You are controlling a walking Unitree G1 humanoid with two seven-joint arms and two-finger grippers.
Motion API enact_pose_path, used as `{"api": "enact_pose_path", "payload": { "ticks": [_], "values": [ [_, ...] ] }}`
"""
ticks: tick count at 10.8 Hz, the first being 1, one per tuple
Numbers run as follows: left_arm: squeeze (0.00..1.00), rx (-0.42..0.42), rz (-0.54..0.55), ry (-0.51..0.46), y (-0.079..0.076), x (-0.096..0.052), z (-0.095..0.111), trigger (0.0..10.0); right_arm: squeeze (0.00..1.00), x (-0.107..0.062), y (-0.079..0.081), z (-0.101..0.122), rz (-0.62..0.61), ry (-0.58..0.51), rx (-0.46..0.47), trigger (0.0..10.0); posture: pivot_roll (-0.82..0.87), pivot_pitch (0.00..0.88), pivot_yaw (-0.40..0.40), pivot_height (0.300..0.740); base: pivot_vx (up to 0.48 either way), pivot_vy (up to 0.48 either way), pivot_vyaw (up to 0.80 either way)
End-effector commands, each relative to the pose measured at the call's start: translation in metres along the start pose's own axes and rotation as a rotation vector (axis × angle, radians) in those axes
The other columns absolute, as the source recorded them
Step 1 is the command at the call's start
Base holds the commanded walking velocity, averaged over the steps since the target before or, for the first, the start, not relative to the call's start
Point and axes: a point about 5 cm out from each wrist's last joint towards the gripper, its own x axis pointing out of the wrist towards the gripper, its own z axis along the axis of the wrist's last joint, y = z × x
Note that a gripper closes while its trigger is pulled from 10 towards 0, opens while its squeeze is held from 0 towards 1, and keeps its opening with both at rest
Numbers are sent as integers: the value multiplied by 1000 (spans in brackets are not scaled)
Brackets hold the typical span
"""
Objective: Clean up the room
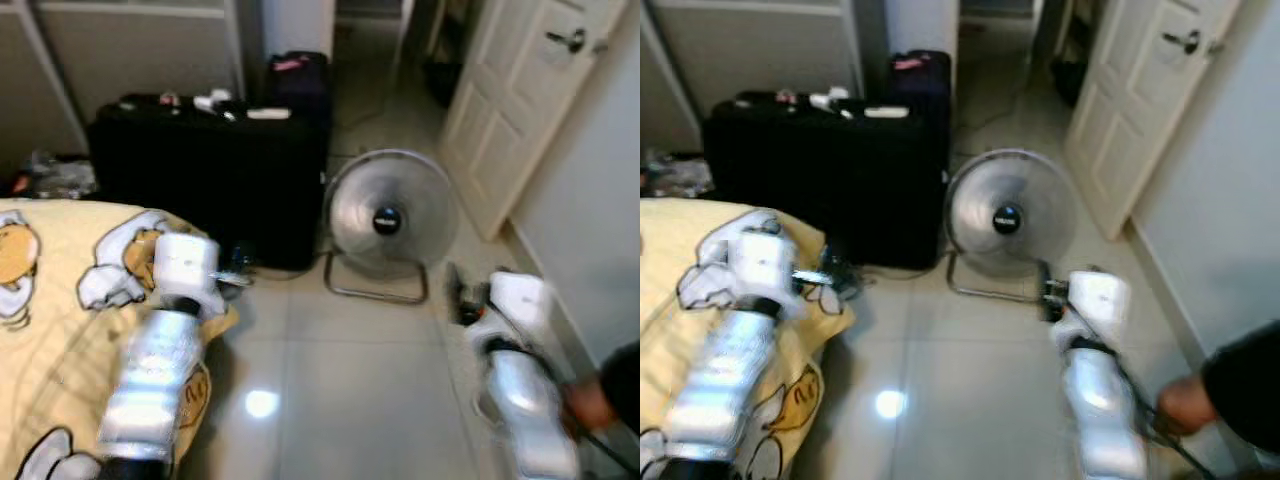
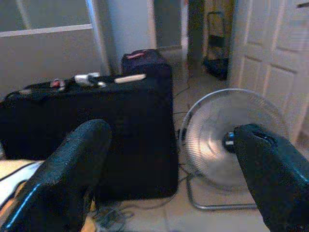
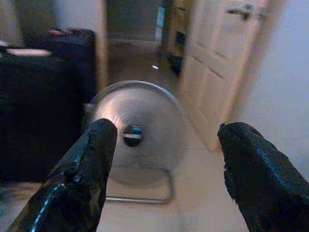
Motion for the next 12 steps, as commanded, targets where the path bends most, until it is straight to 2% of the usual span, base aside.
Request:
{"api": "enact_pose_path", "payload": {
  "ticks": [1,3,6,10,11,12],
  "values": [
    [259,17,30,2,13,-4,-1,10000,0,1,7,3,13,-16,15,10000,-42,0,-28,740,349,0,0],
    [263,13,13,-6,12,-4,-1,10000,0,1,6,0,3,-1,26,10000,-41,0,-28,740,369,0,0],
    [259,12,0,-7,10,-3,-1,10000,0,4,3,-2,-13,11,37,10000,-41,0,-24,740,407,0,-727],
    [259,19,-2,-3,10,-2,-2,10000,0,8,2,2,12,-12,23,10000,-40,0,-28,740,408,0,0],
    [259,19,3,-2,10,-2,-2,10000,0,8,5,2,41,-12,-17,10000,-40,0,-28,740,405,0,0],
    [263,18,4,-1,11,-2,-2,10000,0,8,7,1,56,-9,-37,10000,-40,0,-29,740,405,0,800]
  ]
}}
